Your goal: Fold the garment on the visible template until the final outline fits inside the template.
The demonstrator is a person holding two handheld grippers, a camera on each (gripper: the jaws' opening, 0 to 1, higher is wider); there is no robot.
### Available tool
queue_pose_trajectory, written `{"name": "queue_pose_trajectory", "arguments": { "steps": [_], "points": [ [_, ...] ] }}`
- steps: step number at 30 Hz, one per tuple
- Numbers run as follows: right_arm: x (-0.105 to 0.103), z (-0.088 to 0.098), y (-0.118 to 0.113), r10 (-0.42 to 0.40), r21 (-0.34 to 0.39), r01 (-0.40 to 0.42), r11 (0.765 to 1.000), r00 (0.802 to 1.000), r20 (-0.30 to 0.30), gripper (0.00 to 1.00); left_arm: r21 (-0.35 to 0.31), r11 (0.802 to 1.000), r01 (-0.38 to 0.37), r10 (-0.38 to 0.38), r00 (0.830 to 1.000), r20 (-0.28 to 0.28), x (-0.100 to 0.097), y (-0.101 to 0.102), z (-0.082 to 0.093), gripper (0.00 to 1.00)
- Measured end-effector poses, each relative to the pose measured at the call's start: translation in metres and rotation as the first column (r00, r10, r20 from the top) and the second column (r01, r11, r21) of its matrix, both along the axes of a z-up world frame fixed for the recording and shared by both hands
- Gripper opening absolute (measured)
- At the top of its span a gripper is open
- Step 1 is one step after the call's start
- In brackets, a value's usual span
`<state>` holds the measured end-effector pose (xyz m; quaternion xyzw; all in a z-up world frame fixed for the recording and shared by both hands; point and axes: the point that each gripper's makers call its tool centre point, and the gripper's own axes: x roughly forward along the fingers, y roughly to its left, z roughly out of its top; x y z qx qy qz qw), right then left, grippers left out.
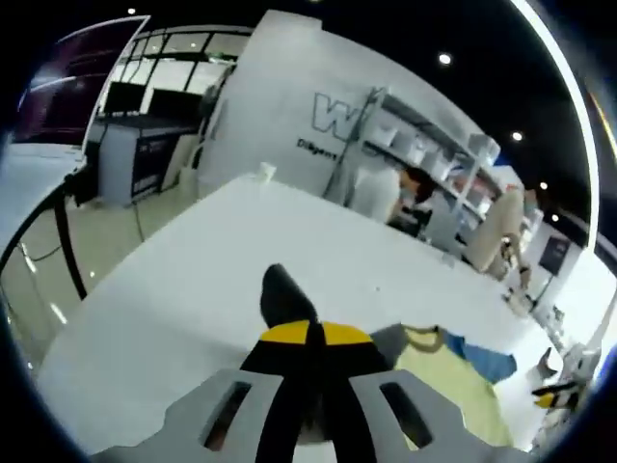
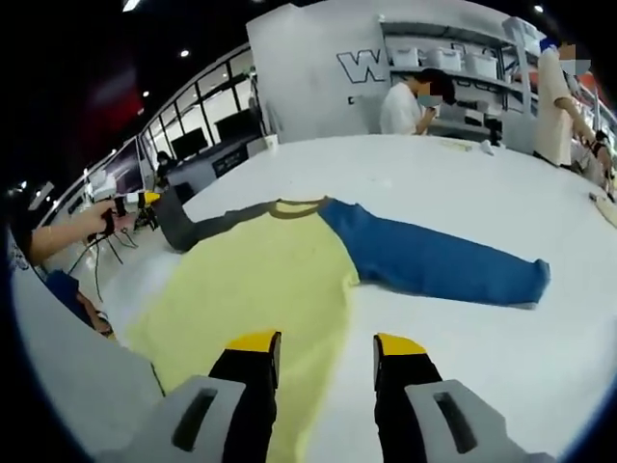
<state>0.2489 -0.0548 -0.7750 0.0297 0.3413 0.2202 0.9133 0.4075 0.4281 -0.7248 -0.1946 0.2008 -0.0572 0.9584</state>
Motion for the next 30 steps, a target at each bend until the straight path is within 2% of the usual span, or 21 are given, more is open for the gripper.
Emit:
{"name": "queue_pose_trajectory", "arguments": {
  "steps": [2, 6, 7, 8, 9, 10, 14, 16, 18, 21, 25, 27, 28, 29, 30],
  "points": [
    [-0.003, 0.0, -0.001, 0.003, 0.002, -0.003, 1.0, 1.0, 0.001, 0.36, 0.004, 1.0, 0.016, -0.016, 1.0, 0.005, 0.007, -0.008, 0.003, 0.0],
    [-0.017, 0.0, -0.007, -0.002, 0.017, 0.002, 1.0, 1.0, 0.004, 0.36, 0.032, 0.995, 0.092, -0.094, 0.995, 0.04, 0.026, -0.047, 0.019, 0.0],
    [-0.022, -0.001, -0.008, -0.005, 0.02, 0.005, 1.0, 1.0, 0.0, 0.36, 0.025, 0.993, 0.118, -0.119, 0.992, 0.049, 0.025, -0.068, 0.027, 0.0],
    [-0.024, -0.002, -0.01, -0.007, 0.02, 0.007, 1.0, 1.0, -0.001, 0.37, 0.023, 0.99, 0.141, -0.142, 0.988, 0.054, 0.026, -0.08, 0.031, 0.0],
    [-0.027, -0.002, -0.012, -0.008, 0.021, 0.008, 1.0, 1.0, 0.0, 0.37, 0.027, 0.986, 0.165, -0.166, 0.984, 0.058, 0.028, -0.09, 0.032, 0.0],
    [-0.029, -0.002, -0.014, -0.012, 0.021, 0.012, 1.0, 1.0, 0.0, 0.37, 0.031, 0.983, 0.181, -0.183, 0.981, 0.059, 0.032, -0.087, 0.03, 0.0],
    [-0.042, -0.004, -0.022, -0.043, 0.026, 0.044, 0.999, 0.999, -0.004, 0.36, 0.008, 0.973, 0.229, -0.229, 0.969, 0.088, 0.036, -0.136, 0.042, 0.0],
    [-0.05, -0.008, -0.028, -0.074, 0.029, 0.074, 0.997, 0.997, -0.019, 0.36, 0.007, 0.968, 0.251, -0.25, 0.963, 0.097, 0.043, -0.142, 0.044, 0.0],
    [-0.054, -0.008, -0.031, -0.09, 0.031, 0.091, 0.995, 0.996, -0.018, 0.36, 0.066, 0.965, 0.254, -0.26, 0.959, 0.115, 0.047, -0.155, 0.047, 0.0],
    [-0.062, -0.006, -0.034, -0.119, 0.038, 0.12, 0.992, 0.993, -0.016, 0.36, 0.016, 0.96, 0.28, -0.28, 0.951, 0.134, 0.057, -0.177, 0.048, 0.0],
    [-0.073, -0.007, -0.044, -0.157, 0.032, 0.157, 0.987, 0.987, -0.031, 0.36, 0.015, 0.94, 0.341, -0.34, 0.932, 0.126, 0.055, -0.228, 0.044, 0.0],
    [-0.08, -0.008, -0.049, -0.17, 0.029, 0.171, 0.985, 0.985, -0.036, 0.36, 0.015, 0.929, 0.37, -0.369, 0.921, 0.125, 0.058, -0.241, 0.04, 0.0],
    [-0.084, -0.008, -0.052, -0.181, 0.024, 0.182, 0.983, 0.983, -0.042, 0.36, 0.031, 0.918, 0.395, -0.395, 0.909, 0.135, 0.056, -0.26, 0.039, 0.0],
    [-0.085, -0.007, -0.057, -0.189, 0.021, 0.19, 0.982, 0.981, -0.043, 0.36, 0.043, 0.911, 0.409, -0.411, 0.902, 0.134, 0.055, -0.269, 0.036, 0.0],
    [-0.087, -0.006, -0.059, -0.198, 0.02, 0.199, 0.98, 0.979, -0.044, 0.35, 0.085, 0.905, 0.416, -0.424, 0.898, 0.121, 0.054, -0.274, 0.03, 0.0]
  ]
}}
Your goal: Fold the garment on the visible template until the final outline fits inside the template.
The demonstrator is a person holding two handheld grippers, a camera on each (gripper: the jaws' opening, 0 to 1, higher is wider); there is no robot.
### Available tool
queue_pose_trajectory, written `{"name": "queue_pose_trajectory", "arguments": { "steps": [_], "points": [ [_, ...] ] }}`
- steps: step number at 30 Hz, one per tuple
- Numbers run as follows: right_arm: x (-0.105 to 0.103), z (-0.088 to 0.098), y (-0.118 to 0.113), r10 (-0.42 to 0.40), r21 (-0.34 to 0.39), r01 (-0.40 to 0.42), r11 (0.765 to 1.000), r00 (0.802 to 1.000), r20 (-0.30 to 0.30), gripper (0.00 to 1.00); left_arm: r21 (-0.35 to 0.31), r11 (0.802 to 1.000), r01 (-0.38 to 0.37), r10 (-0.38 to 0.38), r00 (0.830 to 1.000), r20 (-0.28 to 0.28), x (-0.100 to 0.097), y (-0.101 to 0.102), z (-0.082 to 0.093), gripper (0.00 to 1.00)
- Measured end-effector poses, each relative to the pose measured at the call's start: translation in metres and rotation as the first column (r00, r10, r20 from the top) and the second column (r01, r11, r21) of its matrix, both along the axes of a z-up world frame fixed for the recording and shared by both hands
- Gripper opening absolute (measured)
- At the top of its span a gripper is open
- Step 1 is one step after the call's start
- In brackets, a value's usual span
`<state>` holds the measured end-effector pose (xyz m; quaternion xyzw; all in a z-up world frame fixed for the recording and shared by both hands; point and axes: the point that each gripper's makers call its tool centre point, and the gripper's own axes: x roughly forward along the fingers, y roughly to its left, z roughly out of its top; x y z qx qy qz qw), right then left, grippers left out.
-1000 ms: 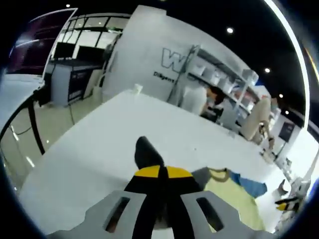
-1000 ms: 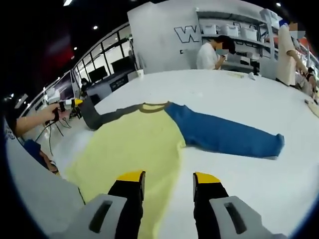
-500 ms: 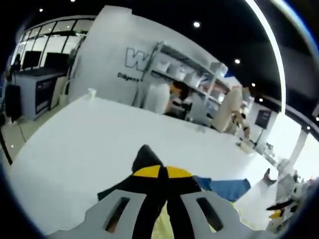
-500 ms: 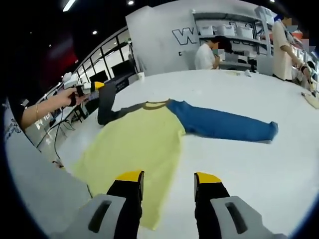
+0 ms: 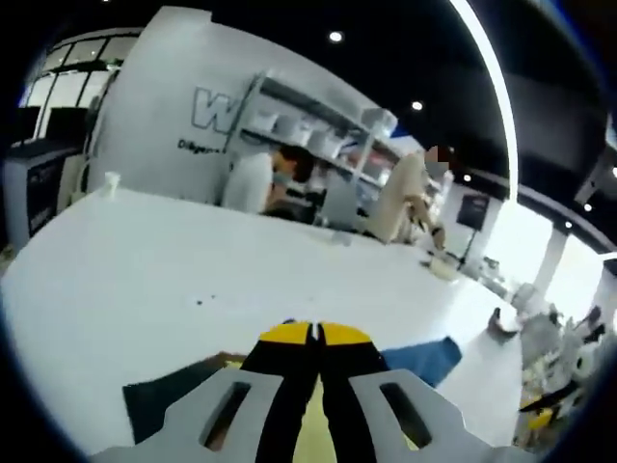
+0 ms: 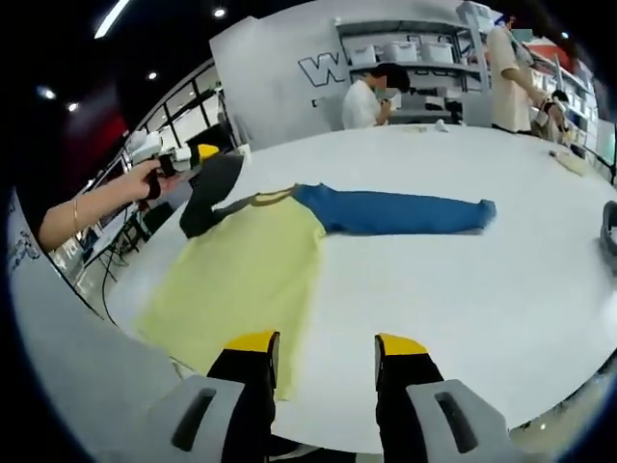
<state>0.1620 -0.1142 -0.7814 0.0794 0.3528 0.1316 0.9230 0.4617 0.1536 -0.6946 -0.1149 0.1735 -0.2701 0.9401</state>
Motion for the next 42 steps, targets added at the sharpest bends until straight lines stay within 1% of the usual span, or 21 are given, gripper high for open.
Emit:
{"name": "queue_pose_trajectory", "arguments": {
  "steps": [2, 3, 5, 6, 7, 8, 9, 10, 13, 15, 16, 20, 22, 24, 26, 30, 33, 35, 39, 41, 42],
  "points": [
    [-0.007, 0.0, -0.002, -0.018, 0.0, 0.018, 1.0, 1.0, -0.007, 0.35, 0.103, 0.994, 0.028, -0.035, 0.997, 0.071, -0.002, -0.013, -0.005, 0.0],
    [-0.012, 0.001, -0.004, -0.027, -0.008, 0.027, 1.0, 1.0, -0.011, 0.35, 0.127, 0.991, 0.046, -0.056, 0.996, 0.071, -0.006, -0.022, -0.013, 0.0],
    [-0.019, 0.001, -0.006, -0.042, -0.016, 0.042, 0.999, 0.999, -0.02, 0.35, 0.103, 0.992, 0.074, -0.079, 0.996, 0.046, -0.01, -0.038, -0.031, 0.0],
    [-0.025, -0.001, -0.009, -0.064, -0.017, 0.063, 0.998, 0.997, -0.034, 0.35, 0.101, 0.991, 0.089, -0.093, 0.995, 0.036, -0.009, -0.039, -0.037, 0.0],
    [-0.026, -0.001, -0.01, -0.07, -0.019, 0.069, 0.997, 0.997, -0.036, 0.35, 0.101, 0.987, 0.129, -0.129, 0.992, -0.001, -0.015, -0.049, -0.05, 0.0],
    [-0.027, -0.001, -0.01, -0.073, -0.02, 0.072, 0.997, 0.997, -0.037, 0.34, 0.11, 0.983, 0.147, -0.146, 0.989, -0.01, -0.018, -0.053, -0.052, 0.0],
    [-0.031, -0.003, -0.011, -0.083, -0.035, 0.081, 0.996, 0.996, -0.045, 0.34, 0.181, 0.961, 0.211, -0.206, 0.977, -0.049, -0.031, -0.064, -0.072, 0.0],
    [-0.032, -0.003, -0.012, -0.085, -0.049, 0.082, 0.995, 0.995, -0.044, 0.34, 0.194, 0.953, 0.233, -0.225, 0.972, -0.062, -0.036, -0.067, -0.079, 0.0],
    [-0.033, -0.003, -0.008, -0.103, -0.042, 0.102, 0.994, 0.994, -0.04, 0.35, 0.177, 0.931, 0.319, -0.297, 0.944, -0.141, -0.05, -0.075, -0.105, 0.0],
    [-0.034, -0.004, -0.005, -0.112, -0.036, 0.111, 0.993, 0.993, -0.038, 0.35, 0.187, 0.92, 0.343, -0.318, 0.936, -0.155, -0.055, -0.077, -0.112, 0.0],
    [-0.035, -0.005, -0.002, -0.12, -0.032, 0.119, 0.992, 0.992, -0.04, 0.35, 0.193, 0.919, 0.344, -0.314, 0.934, -0.169, -0.056, -0.075, -0.121, 0.01],
    [-0.036, -0.006, 0.004, -0.124, -0.033, 0.123, 0.992, 0.991, -0.041, 0.35, 0.196, 0.915, 0.352, -0.32, 0.93, -0.179, -0.061, -0.076, -0.116, 0.04],
    [-0.036, -0.006, 0.005, -0.124, -0.033, 0.123, 0.992, 0.991, -0.041, 0.35, 0.185, 0.915, 0.358, -0.328, 0.928, -0.174, -0.063, -0.078, -0.112, 0.09],
    [-0.036, -0.006, 0.006, -0.123, -0.033, 0.122, 0.992, 0.991, -0.043, 0.35, 0.136, 0.939, 0.316, -0.291, 0.94, -0.177, -0.06, -0.077, -0.105, 0.15],
    [-0.035, -0.006, 0.006, -0.126, -0.032, 0.125, 0.992, 0.991, -0.044, 0.35, 0.14, 0.942, 0.304, -0.281, 0.945, -0.165, -0.058, -0.074, -0.1, 0.16],
    [-0.033, -0.007, 0.005, -0.134, -0.031, 0.132, 0.991, 0.99, -0.041, 0.35, 0.22, 0.95, 0.222, -0.181, 0.965, -0.192, -0.041, -0.045, -0.116, 0.15],
    [-0.031, -0.006, 0.005, -0.14, -0.03, 0.139, 0.99, 0.989, -0.036, 0.34, 0.291, 0.94, 0.175, -0.099, 0.961, -0.259, -0.043, -0.027, -0.132, 0.18],
    [-0.031, -0.006, 0.004, -0.148, -0.041, 0.146, 0.988, 0.988, -0.041, 0.34, 0.329, 0.928, 0.177, -0.093, 0.963, -0.255, -0.043, -0.025, -0.139, 0.19],
    [-0.032, -0.007, 0.005, -0.153, -0.036, 0.152, 0.988, 0.987, -0.046, 0.33, 0.327, 0.923, 0.2, -0.099, 0.949, -0.3, -0.05, -0.026, -0.153, 0.21],
    [-0.034, -0.008, 0.005, -0.153, -0.039, 0.151, 0.988, 0.987, -0.049, 0.33, 0.321, 0.929, 0.186, -0.098, 0.957, -0.271, -0.049, -0.027, -0.148, 0.17],
    [-0.035, -0.008, 0.004, -0.154, -0.04, 0.152, 0.988, 0.987, -0.051, 0.33, 0.295, 0.938, 0.183, -0.091, 0.949, -0.301, -0.051, -0.028, -0.149, 0.14]
  ]
}}
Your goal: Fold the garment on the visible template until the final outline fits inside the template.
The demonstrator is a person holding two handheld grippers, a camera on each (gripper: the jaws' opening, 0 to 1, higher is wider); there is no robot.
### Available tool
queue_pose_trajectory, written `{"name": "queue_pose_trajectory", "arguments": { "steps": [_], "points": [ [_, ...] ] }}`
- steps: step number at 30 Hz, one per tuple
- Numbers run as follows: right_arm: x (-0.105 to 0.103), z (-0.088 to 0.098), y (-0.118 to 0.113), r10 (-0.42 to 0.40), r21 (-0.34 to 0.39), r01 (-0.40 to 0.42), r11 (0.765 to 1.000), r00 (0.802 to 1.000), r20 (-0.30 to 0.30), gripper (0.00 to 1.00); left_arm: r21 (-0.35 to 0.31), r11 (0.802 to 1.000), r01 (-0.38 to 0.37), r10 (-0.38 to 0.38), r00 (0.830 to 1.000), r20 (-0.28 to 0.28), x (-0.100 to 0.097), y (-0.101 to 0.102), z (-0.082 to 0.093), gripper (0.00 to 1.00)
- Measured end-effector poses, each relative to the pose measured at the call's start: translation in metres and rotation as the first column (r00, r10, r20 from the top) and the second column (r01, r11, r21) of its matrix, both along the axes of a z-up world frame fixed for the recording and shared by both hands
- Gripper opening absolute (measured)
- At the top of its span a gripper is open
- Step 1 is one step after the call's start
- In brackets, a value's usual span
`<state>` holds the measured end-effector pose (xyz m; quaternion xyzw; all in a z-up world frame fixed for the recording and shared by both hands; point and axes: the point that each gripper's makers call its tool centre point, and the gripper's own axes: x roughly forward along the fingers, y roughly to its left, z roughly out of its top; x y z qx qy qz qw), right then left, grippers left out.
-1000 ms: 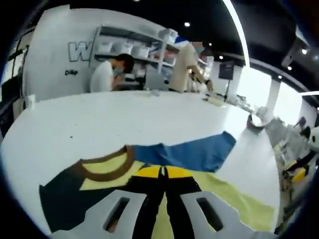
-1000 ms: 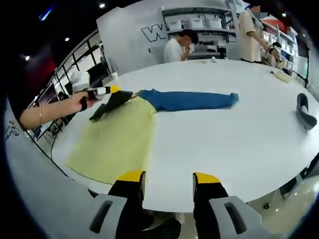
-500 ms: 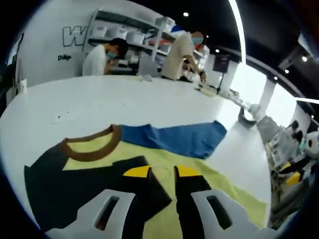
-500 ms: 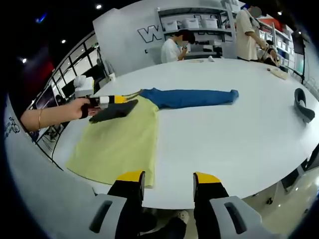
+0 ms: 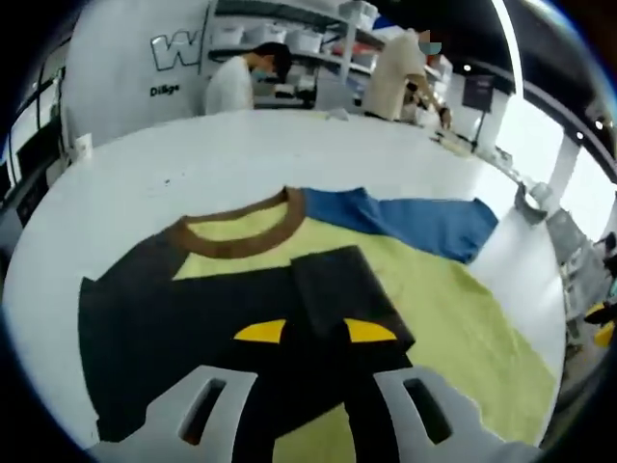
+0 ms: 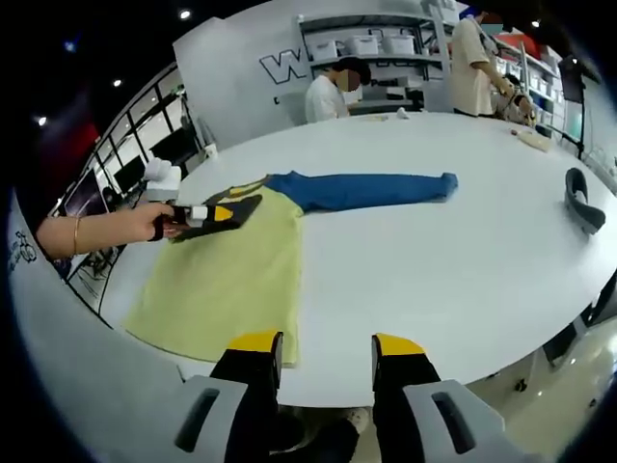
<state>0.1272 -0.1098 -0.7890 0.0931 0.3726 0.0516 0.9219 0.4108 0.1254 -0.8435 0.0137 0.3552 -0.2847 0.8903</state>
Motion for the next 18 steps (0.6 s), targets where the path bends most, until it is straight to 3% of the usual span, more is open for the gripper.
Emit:
{"name": "queue_pose_trajectory", "arguments": {
  "steps": [2, 5, 9, 13, 18],
  "points": [
    [-0.002, 0.0, -0.002, -0.007, 0.002, 0.007, 1.0, 1.0, 0.001, 0.32, -0.052, 0.999, 0.008, -0.011, 0.998, -0.055, -0.004, -0.009, -0.002, 0.01],
    [-0.003, 0.001, -0.005, -0.014, 0.001, 0.014, 1.0, 1.0, 0.003, 0.32, -0.064, 0.998, -0.006, 0.001, 0.997, -0.076, -0.001, -0.01, -0.003, 0.0],
    [-0.003, 0.004, -0.009, -0.029, 0.0, 0.029, 1.0, 0.999, 0.018, 0.32, -0.151, 0.988, -0.017, 0.004, 0.996, -0.084, -0.001, -0.019, 0.007, 0.0],
    [-0.005, 0.003, -0.008, -0.03, 0.005, 0.03, 1.0, 0.999, 0.017, 0.32, -0.219, 0.972, 0.09, -0.091, 0.996, 0.003, -0.009, -0.05, 0.035, 0.0],
    [0.001, -0.002, -0.005, 0.003, 0.012, -0.003, 1.0, 1.0, 0.01, 0.32, -0.238, 0.939, 0.247, -0.237, 0.969, 0.07, -0.018, -0.082, 0.05, 0.01]
  ]
}}
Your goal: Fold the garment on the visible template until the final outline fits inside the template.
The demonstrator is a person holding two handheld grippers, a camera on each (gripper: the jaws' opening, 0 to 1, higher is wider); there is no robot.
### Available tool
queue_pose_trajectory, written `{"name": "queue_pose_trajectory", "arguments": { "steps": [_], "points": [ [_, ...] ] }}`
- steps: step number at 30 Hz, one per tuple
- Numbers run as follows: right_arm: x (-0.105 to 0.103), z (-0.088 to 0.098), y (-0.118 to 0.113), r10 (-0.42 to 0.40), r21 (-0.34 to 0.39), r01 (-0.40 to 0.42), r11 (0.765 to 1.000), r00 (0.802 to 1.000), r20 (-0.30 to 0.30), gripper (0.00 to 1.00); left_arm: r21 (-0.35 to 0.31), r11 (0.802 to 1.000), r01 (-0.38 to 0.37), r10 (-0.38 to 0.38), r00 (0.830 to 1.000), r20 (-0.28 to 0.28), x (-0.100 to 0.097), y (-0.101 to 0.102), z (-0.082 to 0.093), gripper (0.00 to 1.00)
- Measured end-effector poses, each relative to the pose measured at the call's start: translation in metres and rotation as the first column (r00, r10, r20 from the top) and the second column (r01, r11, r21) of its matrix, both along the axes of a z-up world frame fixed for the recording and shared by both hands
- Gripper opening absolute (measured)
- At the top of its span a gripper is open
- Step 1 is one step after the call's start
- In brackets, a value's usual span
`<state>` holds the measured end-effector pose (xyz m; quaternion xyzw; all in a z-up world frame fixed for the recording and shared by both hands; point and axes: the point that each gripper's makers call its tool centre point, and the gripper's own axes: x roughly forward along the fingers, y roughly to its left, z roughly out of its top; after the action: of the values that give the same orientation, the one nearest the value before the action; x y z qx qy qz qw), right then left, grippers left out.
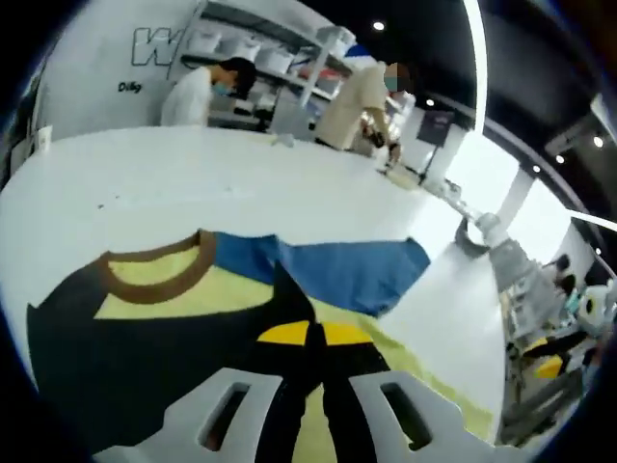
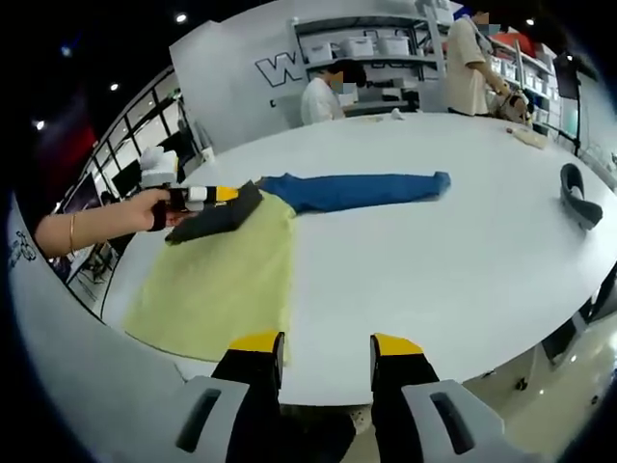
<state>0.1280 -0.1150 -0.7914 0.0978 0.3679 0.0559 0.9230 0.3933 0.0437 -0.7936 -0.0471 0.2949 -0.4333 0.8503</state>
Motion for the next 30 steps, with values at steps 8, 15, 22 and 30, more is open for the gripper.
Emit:
{"name": "queue_pose_trajectory", "arguments": {
  "steps": [8, 15, 22, 30],
  "points": [
    [0.025, 0.003, -0.001, 0.06, -0.002, -0.06, 0.998, 0.998, 0.022, 0.32, -0.026, 0.996, 0.09, -0.088, 0.993, 0.081, -0.016, -0.01, 0.026, 0.25],
    [0.042, 0.006, 0.004, 0.125, 0.005, -0.126, 0.992, 0.991, 0.043, 0.35, -0.002, 0.997, 0.073, -0.072, 0.984, 0.164, -0.024, 0.023, 0.04, 0.46],
    [0.055, 0.013, 0.006, 0.178, -0.023, -0.176, 0.984, 0.98, 0.085, 0.53, 0.022, 0.999, -0.025, 0.02, 0.98, 0.197, -0.032, 0.072, 0.046, 0.72],
    [0.073, 0.017, 0.01, 0.198, -0.031, -0.196, 0.98, 0.973, 0.116, 0.77, 0.002, 0.979, -0.204, 0.201, 0.966, 0.161, -0.057, 0.139, 0.048, 0.88]
  ]
}}
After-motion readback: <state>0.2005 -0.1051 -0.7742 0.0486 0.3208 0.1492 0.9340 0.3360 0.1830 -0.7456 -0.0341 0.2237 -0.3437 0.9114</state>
